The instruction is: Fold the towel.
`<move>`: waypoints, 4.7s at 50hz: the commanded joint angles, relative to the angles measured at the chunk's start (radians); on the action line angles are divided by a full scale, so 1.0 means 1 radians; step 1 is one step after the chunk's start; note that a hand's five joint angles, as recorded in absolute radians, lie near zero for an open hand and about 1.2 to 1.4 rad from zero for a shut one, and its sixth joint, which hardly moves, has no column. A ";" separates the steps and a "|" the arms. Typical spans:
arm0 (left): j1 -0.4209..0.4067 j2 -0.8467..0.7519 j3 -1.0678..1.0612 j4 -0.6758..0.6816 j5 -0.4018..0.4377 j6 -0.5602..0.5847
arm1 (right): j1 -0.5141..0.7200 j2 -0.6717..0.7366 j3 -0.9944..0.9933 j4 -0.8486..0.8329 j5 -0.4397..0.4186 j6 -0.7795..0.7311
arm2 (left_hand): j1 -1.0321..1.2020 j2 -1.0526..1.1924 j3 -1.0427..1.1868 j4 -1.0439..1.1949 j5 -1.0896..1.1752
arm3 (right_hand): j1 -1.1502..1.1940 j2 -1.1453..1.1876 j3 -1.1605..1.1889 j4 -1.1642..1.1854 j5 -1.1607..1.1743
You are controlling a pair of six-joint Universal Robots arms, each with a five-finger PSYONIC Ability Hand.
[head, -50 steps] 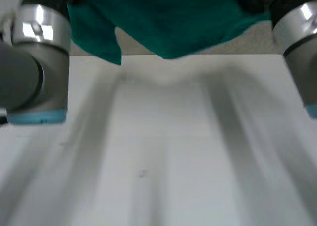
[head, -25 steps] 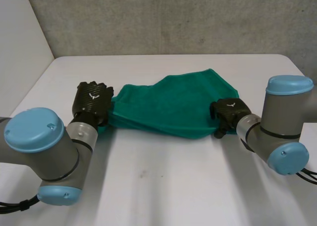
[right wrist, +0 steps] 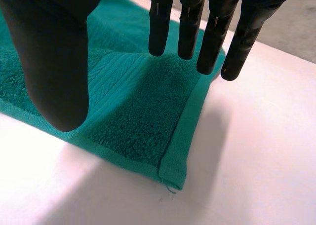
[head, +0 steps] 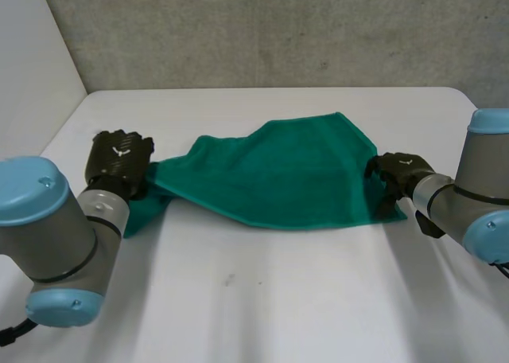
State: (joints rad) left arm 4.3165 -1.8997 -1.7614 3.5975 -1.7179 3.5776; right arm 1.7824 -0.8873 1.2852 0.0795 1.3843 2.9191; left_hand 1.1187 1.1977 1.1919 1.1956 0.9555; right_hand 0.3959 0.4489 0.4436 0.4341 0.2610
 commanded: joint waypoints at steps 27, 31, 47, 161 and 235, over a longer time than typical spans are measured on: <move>0.017 -0.016 0.000 0.001 0.009 0.001 | 0.002 0.113 -0.090 0.059 -0.041 -0.218 | 0.278 0.199 0.204 0.201 0.266 | 0.229 0.176 0.181 0.191 0.189; 0.017 -0.016 0.000 0.001 0.011 0.001 | 0.003 0.116 -0.098 0.059 -0.039 -0.218 | 0.278 0.199 0.204 0.201 0.266 | 0.311 0.258 0.264 0.273 0.272; 0.017 -0.015 -0.001 0.000 0.009 0.001 | 0.008 0.134 -0.159 0.059 -0.039 -0.216 | 0.278 0.199 0.204 0.201 0.266 | 0.373 0.320 0.325 0.335 0.333; 0.055 -0.648 0.882 -0.586 0.422 -0.003 | -0.261 -0.148 0.212 0.029 -0.154 -0.331 | -0.480 -0.559 -0.553 -0.557 -0.491 | 1.000 0.947 0.953 0.962 0.961; 0.141 -0.366 0.505 -0.413 0.212 0.110 | -0.071 0.007 -0.139 0.258 0.051 -0.532 | 0.278 0.199 0.204 0.201 0.266 | 1.000 0.947 0.953 0.962 0.961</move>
State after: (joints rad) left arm 4.4869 -2.0631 -1.4742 3.1610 -1.4517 3.6953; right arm 1.6682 -1.0459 1.3450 0.3664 1.3624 2.3425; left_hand 1.1433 1.1981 1.1918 1.1955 0.9708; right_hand 0.9803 1.1752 1.1822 1.1887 0.9823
